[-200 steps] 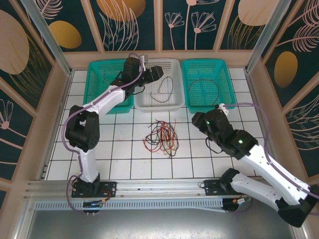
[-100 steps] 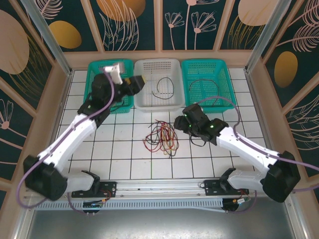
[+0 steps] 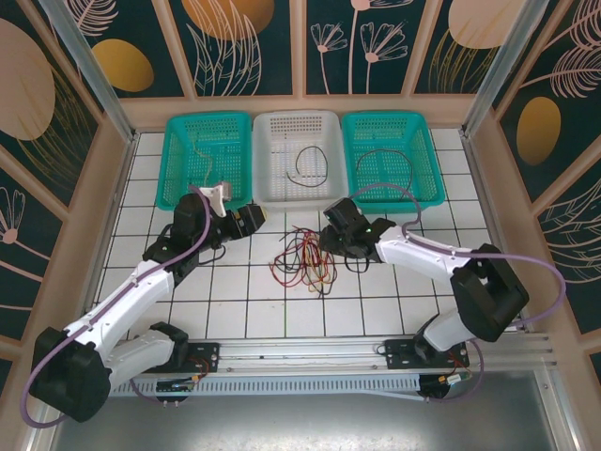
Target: Untangle the cables
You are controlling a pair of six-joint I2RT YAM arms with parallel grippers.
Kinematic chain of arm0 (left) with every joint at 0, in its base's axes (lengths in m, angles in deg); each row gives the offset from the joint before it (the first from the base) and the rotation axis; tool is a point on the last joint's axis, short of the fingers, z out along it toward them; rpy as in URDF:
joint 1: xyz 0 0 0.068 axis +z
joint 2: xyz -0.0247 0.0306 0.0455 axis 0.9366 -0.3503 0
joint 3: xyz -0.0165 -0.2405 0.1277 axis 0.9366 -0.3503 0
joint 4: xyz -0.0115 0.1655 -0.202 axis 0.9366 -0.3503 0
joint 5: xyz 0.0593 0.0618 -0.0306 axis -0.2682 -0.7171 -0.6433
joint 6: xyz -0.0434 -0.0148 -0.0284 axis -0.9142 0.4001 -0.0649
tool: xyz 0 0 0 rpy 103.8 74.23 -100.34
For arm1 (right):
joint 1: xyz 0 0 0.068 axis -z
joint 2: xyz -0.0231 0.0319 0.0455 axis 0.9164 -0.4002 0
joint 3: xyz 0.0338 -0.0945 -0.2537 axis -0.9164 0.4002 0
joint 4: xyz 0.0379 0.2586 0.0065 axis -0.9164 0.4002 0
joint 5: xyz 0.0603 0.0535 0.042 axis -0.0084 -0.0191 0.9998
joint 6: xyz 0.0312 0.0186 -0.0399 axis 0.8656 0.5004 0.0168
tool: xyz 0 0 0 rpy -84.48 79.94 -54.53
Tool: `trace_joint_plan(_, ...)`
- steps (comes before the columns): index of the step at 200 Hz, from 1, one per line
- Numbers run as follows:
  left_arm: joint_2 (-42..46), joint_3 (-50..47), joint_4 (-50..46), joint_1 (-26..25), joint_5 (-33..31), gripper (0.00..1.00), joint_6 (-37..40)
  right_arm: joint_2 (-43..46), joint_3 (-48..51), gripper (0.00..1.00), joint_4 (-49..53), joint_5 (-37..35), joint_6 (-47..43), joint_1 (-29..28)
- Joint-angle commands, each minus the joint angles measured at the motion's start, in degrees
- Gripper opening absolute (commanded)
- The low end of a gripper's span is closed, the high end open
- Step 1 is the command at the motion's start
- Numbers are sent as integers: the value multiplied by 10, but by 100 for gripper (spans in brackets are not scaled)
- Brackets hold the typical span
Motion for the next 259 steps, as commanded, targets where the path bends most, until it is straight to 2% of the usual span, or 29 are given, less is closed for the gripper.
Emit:
trace_joint_plan(1,-4,9,38,0,29,66,-23,-24,-26,41,-25,-10,-17,4)
trace_joint_plan(26,-5,5,44,-1,40,65,-25,-48,-27,38,-34,-12,-24,6)
trace_joint_plan(44,-3,-2,44,0,48,65,-22,-62,-27,28,-40,-12,-27,6)
trace_joint_plan(66,-3,-11,44,-1,57,65,-21,-68,-34,7,-33,-21,-28,5)
trace_joint_plan(79,-2,-20,49,-1,64,65,-23,-56,-36,0,-26,-35,-30,-2)
trace_joint_plan(116,-12,-42,92,-18,76,62,-39,30,-49,0,10,-92,-44,-42)
trace_joint_plan(155,-71,-29,140,-90,65,55,-51,120,-81,0,59,-166,-48,-101)
trace_joint_plan(182,-97,-15,167,-105,64,51,-59,178,-113,0,67,-196,-58,-130)
trace_joint_plan(235,-86,-6,183,-110,70,53,-49,233,-186,0,62,-208,-97,-142)
trace_joint_plan(259,-53,-26,224,-109,82,59,-56,243,-207,0,60,-210,-108,-142)
